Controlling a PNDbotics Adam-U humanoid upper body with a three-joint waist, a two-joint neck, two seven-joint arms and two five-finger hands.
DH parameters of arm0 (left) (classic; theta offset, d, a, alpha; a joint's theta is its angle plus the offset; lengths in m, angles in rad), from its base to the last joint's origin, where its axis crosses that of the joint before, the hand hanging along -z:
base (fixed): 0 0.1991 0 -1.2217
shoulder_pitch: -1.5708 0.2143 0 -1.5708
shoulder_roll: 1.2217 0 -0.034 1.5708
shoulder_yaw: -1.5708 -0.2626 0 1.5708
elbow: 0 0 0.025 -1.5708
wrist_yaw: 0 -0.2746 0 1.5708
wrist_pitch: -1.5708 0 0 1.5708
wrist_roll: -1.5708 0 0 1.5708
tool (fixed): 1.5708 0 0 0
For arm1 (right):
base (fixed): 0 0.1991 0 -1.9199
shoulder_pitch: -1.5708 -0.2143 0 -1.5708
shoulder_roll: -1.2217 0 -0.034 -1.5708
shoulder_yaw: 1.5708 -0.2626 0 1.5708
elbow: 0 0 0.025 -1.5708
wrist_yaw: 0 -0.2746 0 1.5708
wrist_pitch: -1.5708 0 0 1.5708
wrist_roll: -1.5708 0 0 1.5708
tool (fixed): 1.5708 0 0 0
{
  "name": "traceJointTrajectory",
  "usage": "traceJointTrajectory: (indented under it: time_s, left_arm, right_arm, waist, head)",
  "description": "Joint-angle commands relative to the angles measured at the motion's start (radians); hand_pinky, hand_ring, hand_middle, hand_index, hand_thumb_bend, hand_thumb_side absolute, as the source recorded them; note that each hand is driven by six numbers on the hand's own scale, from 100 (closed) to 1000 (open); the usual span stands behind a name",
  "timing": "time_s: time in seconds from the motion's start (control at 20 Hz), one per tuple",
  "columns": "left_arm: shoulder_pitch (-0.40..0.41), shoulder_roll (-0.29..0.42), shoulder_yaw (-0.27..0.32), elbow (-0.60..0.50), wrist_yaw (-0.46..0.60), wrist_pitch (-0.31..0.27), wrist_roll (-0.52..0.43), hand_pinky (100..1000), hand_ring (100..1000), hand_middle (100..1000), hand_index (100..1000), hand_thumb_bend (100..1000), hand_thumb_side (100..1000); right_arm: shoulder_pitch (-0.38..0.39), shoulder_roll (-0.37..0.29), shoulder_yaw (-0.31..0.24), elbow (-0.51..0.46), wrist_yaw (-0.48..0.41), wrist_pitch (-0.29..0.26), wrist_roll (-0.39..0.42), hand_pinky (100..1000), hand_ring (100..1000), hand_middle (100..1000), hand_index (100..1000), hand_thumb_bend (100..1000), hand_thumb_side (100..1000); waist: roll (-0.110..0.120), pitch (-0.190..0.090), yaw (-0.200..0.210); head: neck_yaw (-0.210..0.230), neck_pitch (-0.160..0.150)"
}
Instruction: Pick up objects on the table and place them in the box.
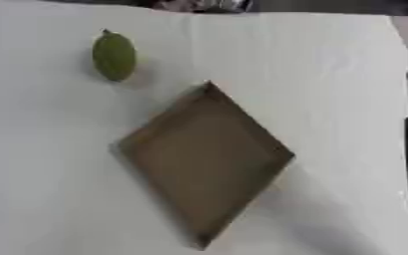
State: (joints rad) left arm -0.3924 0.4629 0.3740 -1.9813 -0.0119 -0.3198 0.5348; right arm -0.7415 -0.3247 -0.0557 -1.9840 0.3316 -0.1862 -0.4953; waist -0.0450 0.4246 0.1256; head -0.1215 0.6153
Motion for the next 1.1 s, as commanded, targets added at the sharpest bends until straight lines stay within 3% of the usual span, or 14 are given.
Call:
traceJointTrajectory:
  time_s: [0.05, 0.35, 0.55, 0.7, 0.75, 0.8, 1.0, 1.1]
  left_arm:
    - [0.025, 0.087, -0.005, -0.019, -0.033, 0.010, -0.048, 644, 693, 618, 829, 100, 648]
    - [0.084, 0.206, -0.021, 0.002, -0.094, 0.014, -0.093, 674, 730, 677, 879, 100, 612]
    - [0.120, 0.313, -0.033, 0.097, -0.154, -0.025, -0.114, 713, 762, 731, 908, 100, 537]
    - [0.122, 0.342, -0.037, 0.149, -0.182, -0.055, -0.116, 713, 762, 731, 908, 100, 537]
    - [0.121, 0.345, -0.037, 0.156, -0.185, -0.062, -0.115, 742, 762, 731, 908, 100, 537]
    - [0.124, 0.356, -0.043, 0.162, -0.192, -0.063, -0.120, 781, 799, 768, 921, 100, 443]
    - [0.099, 0.438, -0.100, 0.240, -0.243, -0.033, -0.169, 813, 814, 777, 883, 100, 351]
    - [0.061, 0.488, -0.119, 0.290, -0.274, -0.005, -0.201, 815, 816, 778, 883, 100, 370]
  right_arm:
    - [-0.008, -0.036, -0.008, -0.016, 0.000, 0.012, 0.005, 736, 536, 620, 683, 100, 608]
    - [-0.001, -0.060, -0.014, -0.016, 0.002, 0.033, 0.018, 767, 619, 696, 723, 100, 602]
    - [-0.002, -0.113, -0.011, -0.016, 0.006, 0.052, 0.039, 779, 667, 756, 764, 100, 591]
    - [-0.005, -0.128, -0.011, -0.016, 0.005, 0.058, 0.047, 779, 667, 756, 764, 100, 591]
    - [-0.005, -0.129, -0.011, -0.016, 0.005, 0.058, 0.048, 783, 678, 764, 775, 100, 738]
    - [-0.005, -0.137, -0.004, -0.016, 0.011, 0.059, 0.055, 784, 681, 779, 783, 100, 574]
    - [-0.006, -0.213, 0.014, -0.016, 0.024, 0.094, 0.090, 781, 675, 777, 785, 100, 565]
    - [-0.008, -0.234, 0.014, -0.016, 0.013, 0.103, 0.101, 781, 674, 777, 786, 100, 564]
  waist:
    - [0.007, -0.019, 0.007]
    - [0.014, -0.025, 0.007]
    - [0.020, -0.030, -0.001]
    - [0.021, -0.032, -0.003]
    - [0.021, -0.032, -0.004]
    - [0.026, -0.034, -0.008]
    - [0.034, -0.045, -0.015]
    - [0.033, -0.047, -0.016]
  head:
    - [-0.003, 0.009]
    - [0.010, 0.014]
    - [0.016, 0.017]
    - [0.017, 0.017]
    - [0.017, 0.017]
    - [0.020, 0.020]
    - [0.029, 0.031]
    - [0.033, 0.035]
